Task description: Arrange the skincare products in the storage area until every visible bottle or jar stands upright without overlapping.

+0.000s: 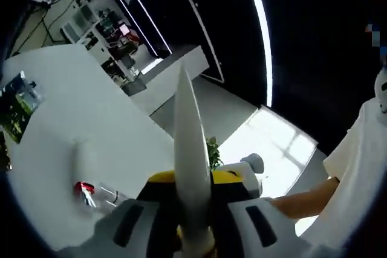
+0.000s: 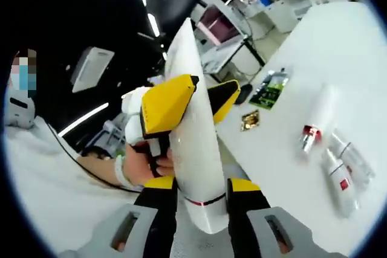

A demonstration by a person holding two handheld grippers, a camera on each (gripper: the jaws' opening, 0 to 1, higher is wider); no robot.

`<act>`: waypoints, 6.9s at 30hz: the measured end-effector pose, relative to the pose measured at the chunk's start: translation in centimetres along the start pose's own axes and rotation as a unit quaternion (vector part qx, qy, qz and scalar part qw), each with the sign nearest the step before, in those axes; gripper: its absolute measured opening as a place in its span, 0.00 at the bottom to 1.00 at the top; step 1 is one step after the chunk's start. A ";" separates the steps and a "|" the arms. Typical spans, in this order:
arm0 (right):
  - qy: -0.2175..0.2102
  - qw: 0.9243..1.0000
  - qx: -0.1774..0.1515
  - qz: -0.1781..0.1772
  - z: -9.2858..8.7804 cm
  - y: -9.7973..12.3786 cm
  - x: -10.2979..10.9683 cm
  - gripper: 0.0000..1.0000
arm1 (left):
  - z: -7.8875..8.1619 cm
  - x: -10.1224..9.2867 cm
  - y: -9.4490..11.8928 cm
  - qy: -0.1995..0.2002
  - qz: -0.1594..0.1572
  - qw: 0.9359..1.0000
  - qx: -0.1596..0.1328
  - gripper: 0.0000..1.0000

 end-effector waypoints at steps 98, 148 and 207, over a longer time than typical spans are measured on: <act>0.076 0.940 -0.194 -0.268 10.0 7.9 -4.7 0.32 | -10.2 4.9 0.6 -0.502 0.118 0.800 0.306 0.01; 0.137 0.914 -0.122 -0.363 17.4 6.1 -12.7 0.32 | -10.7 6.9 0.8 -0.554 0.151 0.747 0.336 0.06; 0.113 0.825 -0.166 -0.529 22.8 6.1 -19.7 0.34 | -10.6 8.0 1.4 -0.531 0.182 0.750 0.350 0.00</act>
Point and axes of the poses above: the point that each gripper's makers call its tool centre point, and the gripper's own axes: y roughly backward along the fingers, x roughly to its left, z roughly out of its top, the point moved 6 cm from there along y, roughly backward along the fingers, and after that the axes turned 7 degrees about z, right-handed, at the moved point
